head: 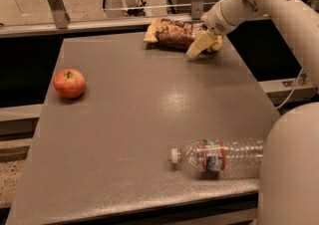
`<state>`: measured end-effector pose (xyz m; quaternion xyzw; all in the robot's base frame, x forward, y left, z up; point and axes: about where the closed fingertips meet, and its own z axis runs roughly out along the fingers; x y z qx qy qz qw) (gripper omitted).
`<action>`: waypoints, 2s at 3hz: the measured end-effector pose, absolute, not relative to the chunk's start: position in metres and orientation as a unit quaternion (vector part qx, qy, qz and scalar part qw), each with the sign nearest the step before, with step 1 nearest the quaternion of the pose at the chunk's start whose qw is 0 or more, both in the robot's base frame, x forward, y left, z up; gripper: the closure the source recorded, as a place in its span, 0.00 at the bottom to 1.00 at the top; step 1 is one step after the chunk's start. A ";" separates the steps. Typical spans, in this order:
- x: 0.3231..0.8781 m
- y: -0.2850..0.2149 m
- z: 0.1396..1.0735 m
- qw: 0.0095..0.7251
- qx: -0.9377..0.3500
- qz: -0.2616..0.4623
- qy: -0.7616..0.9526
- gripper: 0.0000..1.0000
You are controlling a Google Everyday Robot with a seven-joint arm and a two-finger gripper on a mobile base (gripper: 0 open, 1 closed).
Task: Move brown chip bag near water bottle
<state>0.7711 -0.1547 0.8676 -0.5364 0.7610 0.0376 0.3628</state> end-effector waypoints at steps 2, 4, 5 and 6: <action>0.771 -0.148 0.866 0.353 -0.540 0.048 0.763 0.64; 0.755 -0.136 0.911 0.386 -0.566 0.047 0.727 1.00; 0.740 -0.129 0.944 0.408 -0.592 0.045 0.693 1.00; 0.718 -0.125 0.963 0.416 -0.619 0.046 0.665 1.00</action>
Offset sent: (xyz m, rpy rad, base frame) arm -0.0040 0.0048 0.0133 0.0022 0.0196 0.0189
